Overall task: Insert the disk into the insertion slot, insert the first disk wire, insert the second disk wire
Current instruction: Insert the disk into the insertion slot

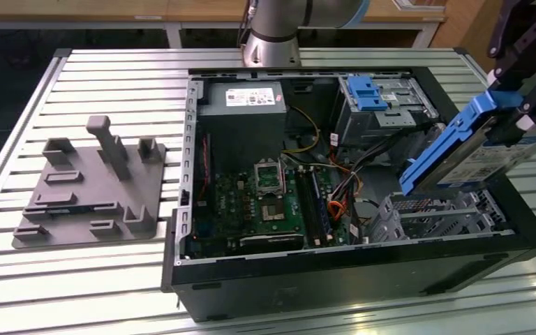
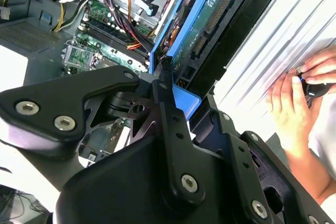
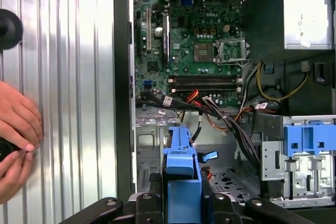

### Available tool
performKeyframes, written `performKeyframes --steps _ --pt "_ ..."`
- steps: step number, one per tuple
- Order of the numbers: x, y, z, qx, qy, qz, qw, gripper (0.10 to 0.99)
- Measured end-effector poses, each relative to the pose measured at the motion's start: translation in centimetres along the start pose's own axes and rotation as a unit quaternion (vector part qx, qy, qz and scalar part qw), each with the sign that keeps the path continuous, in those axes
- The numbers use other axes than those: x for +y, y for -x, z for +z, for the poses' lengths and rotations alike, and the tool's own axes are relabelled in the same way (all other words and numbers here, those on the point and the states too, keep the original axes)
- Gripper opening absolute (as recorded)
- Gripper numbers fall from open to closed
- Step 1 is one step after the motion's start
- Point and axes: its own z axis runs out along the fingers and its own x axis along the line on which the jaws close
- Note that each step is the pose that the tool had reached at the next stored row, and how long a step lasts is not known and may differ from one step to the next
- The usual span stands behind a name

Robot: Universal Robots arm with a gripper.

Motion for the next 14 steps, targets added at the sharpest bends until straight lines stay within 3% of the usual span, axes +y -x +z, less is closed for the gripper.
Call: performKeyframes --steps 8,14 --pt "-0.01 0.0 0.03 0.0 0.0005 -0.006 1.0 0.365" --pt "-0.44 0.01 0.13 0.0001 0.0005 -0.006 1.0 0.365"
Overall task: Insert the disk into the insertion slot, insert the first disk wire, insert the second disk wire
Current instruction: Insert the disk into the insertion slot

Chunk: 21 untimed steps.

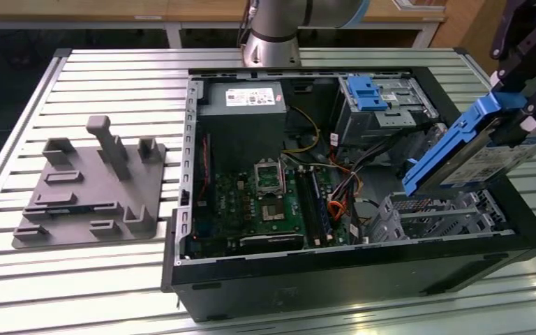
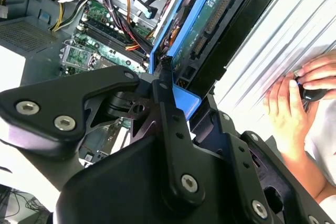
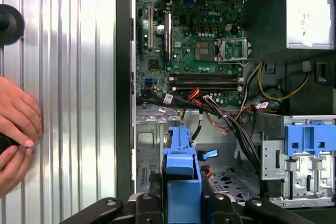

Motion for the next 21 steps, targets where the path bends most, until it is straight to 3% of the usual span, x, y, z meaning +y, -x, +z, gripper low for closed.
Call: performKeyframes --steps 7,21 --pt "0.0 0.36 0.33 0.0003 0.0 0.0 1.0 0.365" --pt "0.1 0.3 1.15 0.0038 -0.0001 0.0 1.0 0.365"
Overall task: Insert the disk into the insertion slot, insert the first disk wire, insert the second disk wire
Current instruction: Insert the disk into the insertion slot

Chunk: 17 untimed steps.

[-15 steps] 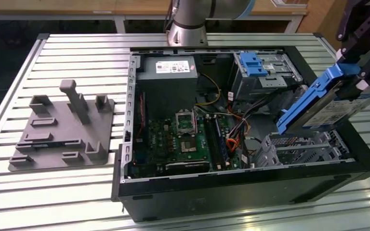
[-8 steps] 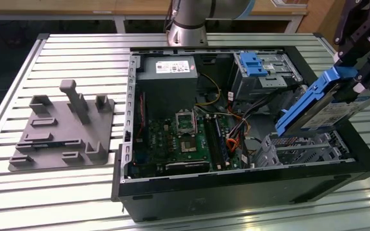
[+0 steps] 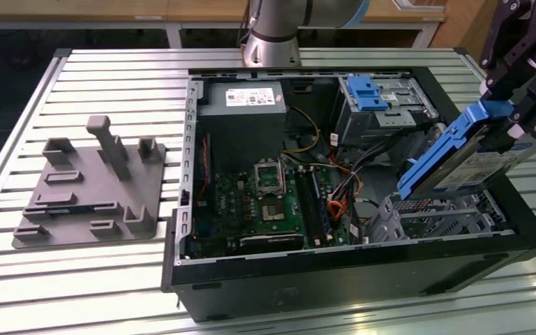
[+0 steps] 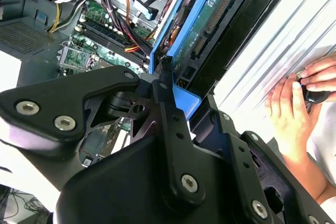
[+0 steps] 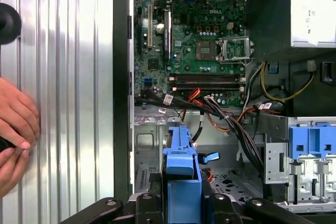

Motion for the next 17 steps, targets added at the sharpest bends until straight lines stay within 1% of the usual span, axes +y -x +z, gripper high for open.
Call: performKeyframes --steps 6,17 --pt "0.0 -0.02 0.27 0.0003 0.0 0.0 1.0 0.365" --pt "0.0 -0.07 0.45 0.0004 0.0 0.0 1.0 0.365"
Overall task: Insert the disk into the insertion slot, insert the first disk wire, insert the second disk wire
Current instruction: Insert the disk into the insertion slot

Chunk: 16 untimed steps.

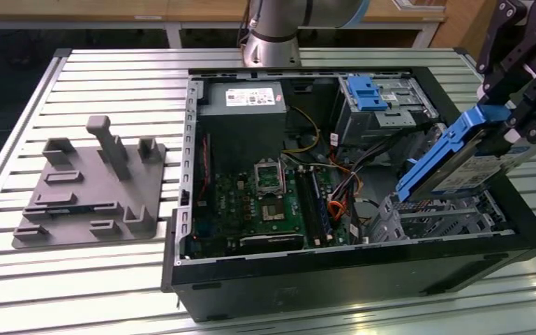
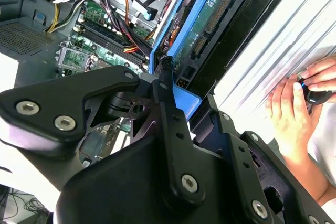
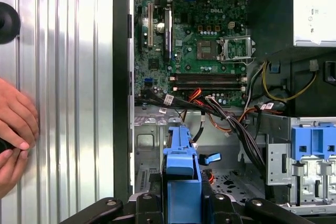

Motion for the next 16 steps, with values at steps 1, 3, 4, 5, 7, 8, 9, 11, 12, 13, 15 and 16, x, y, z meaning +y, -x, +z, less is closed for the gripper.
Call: performKeyframes --steps 1,3,4,5,7,8,9,11,12,13,15,16 --pt "0.0 -0.01 0.02 0.0 0.0 0.0 1.0 0.365" --pt "0.0 -0.02 0.06 0.0 0.0 0.0 1.0 0.365" --pt "0.0 -0.03 0.08 0.0 0.0 0.0 1.0 0.365" --pt "0.0 -0.04 0.11 0.0 0.0 0.0 1.0 0.365" --pt "0.0 -0.06 0.16 0.0 0.0 0.0 1.0 0.365" --pt "0.0 -0.07 0.18 0.0 0.0 0.0 1.0 0.365" --pt "0.0 -0.09 0.21 0.0 0.0 0.0 1.0 0.365" --pt "0.0 -0.12 0.27 0.0001 0.0 0.0 1.0 0.365" --pt "0.0 -0.14 0.3 0.0 0.0 0.0 1.0 0.365" --pt "0.0 -0.16 0.33 0.0 0.0 0.0 1.0 0.365" --pt "-0.01 -0.18 0.41 0.0 0.0 0.0 1.0 0.365" --pt "-0.01 -0.19 0.44 0.0 0.0 0.0 1.0 0.365"
